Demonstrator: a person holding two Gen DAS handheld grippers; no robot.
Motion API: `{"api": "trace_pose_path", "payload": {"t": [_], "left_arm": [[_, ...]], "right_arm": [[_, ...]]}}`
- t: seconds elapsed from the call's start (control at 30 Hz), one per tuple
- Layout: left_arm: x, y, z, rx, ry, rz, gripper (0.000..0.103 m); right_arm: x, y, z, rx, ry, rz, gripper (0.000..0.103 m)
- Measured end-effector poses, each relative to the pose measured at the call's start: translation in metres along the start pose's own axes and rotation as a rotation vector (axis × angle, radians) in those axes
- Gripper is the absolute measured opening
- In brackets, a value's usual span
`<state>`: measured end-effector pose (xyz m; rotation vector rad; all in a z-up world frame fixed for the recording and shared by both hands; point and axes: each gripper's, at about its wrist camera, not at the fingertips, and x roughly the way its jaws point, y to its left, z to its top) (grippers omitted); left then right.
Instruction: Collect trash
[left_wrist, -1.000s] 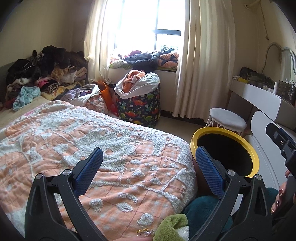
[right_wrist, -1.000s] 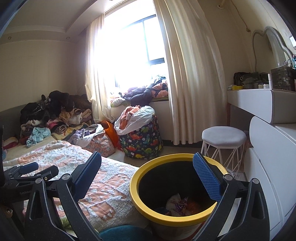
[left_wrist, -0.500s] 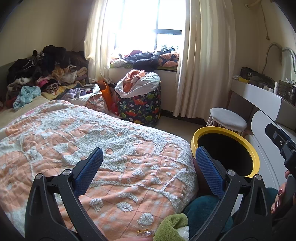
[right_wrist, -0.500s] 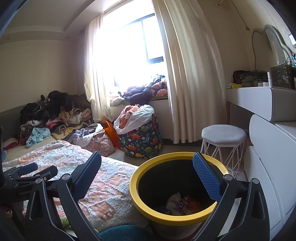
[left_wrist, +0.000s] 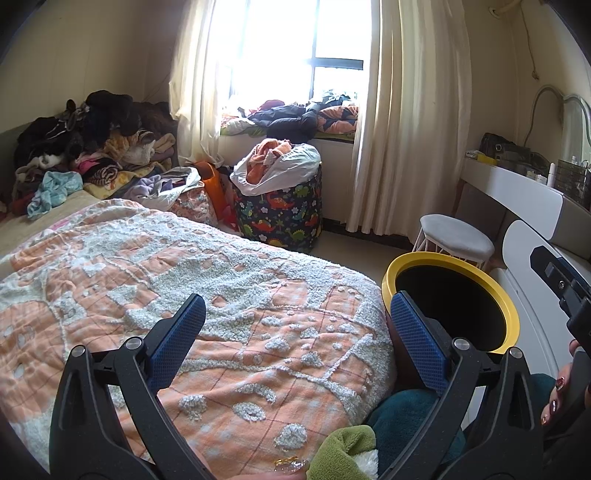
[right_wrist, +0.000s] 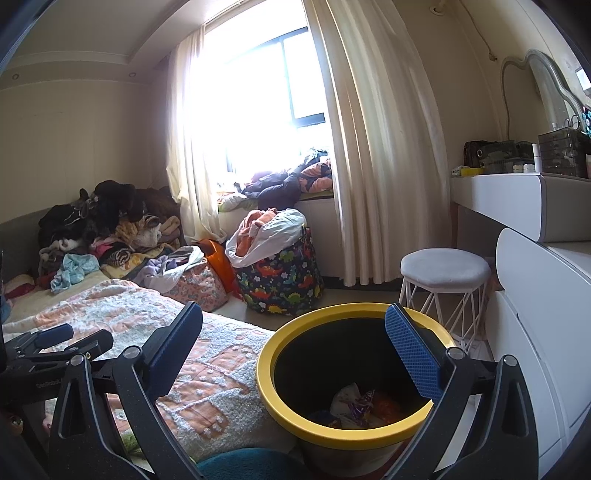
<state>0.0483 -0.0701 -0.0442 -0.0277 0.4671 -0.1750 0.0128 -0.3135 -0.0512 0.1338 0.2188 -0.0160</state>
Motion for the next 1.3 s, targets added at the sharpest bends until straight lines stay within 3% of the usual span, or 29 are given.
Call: {"api": "trace_pose_path", "payload": {"t": [0.73, 0.9, 1.0, 1.07, 1.13, 1.23, 1.3], "left_arm": [[0.003, 0.009, -0.006, -0.019, 0.023, 0.004, 0.092], [0.007, 0.027, -0.004, -0.074, 0.051, 0.061, 0.092], [0.003, 0.065, -0.003, -0.153, 0.076, 0.120, 0.092], [-0.002, 0.115, -0.006, -0.248, 0.107, 0.217, 0.092], [-0.009, 0.170, -0.013, -0.340, 0.132, 0.337, 0.092], [-0.020, 0.260, -0.034, -0.452, 0.221, 0.555, 0.092], [-0.032, 0.309, -0.052, -0.485, 0.250, 0.694, 0.092]], "right_arm": [[-0.001, -0.001, 0.001, -0.002, 0.008, -0.010, 0.097], [0.000, 0.024, 0.014, -0.052, 0.013, 0.066, 0.097], [0.014, 0.069, 0.027, -0.092, 0.075, 0.196, 0.097], [0.029, 0.113, 0.032, -0.121, 0.154, 0.318, 0.097], [0.052, 0.172, 0.026, -0.188, 0.304, 0.469, 0.097], [0.087, 0.269, -0.009, -0.278, 0.608, 0.658, 0.097], [0.102, 0.330, -0.046, -0.352, 0.783, 0.699, 0.097]]}}
